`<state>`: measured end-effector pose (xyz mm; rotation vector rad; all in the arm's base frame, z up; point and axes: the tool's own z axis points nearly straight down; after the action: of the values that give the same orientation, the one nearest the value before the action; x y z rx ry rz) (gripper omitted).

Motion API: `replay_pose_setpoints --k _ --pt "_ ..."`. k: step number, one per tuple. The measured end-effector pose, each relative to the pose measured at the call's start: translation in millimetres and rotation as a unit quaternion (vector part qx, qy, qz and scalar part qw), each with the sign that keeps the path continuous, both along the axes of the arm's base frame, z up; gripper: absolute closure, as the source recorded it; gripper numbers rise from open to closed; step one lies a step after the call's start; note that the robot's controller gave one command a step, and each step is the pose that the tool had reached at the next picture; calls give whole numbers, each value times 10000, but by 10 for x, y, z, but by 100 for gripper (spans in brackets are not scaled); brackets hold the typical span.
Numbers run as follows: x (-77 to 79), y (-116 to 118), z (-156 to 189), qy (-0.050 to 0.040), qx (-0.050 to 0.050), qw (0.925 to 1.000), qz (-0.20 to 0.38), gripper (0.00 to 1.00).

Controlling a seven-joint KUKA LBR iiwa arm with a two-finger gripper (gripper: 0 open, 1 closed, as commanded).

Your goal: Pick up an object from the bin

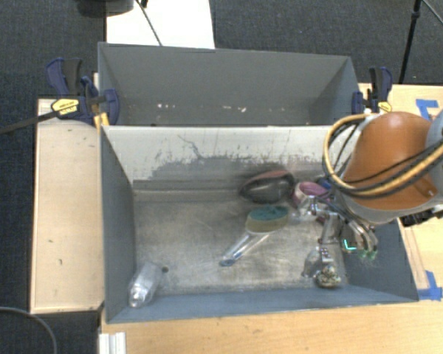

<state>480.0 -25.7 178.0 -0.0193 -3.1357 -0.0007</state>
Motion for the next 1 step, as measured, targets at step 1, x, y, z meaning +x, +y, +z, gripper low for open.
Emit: replay_pose_setpoints --k 1 --pt "11 212 871 -75 -1 9898 1419 0"
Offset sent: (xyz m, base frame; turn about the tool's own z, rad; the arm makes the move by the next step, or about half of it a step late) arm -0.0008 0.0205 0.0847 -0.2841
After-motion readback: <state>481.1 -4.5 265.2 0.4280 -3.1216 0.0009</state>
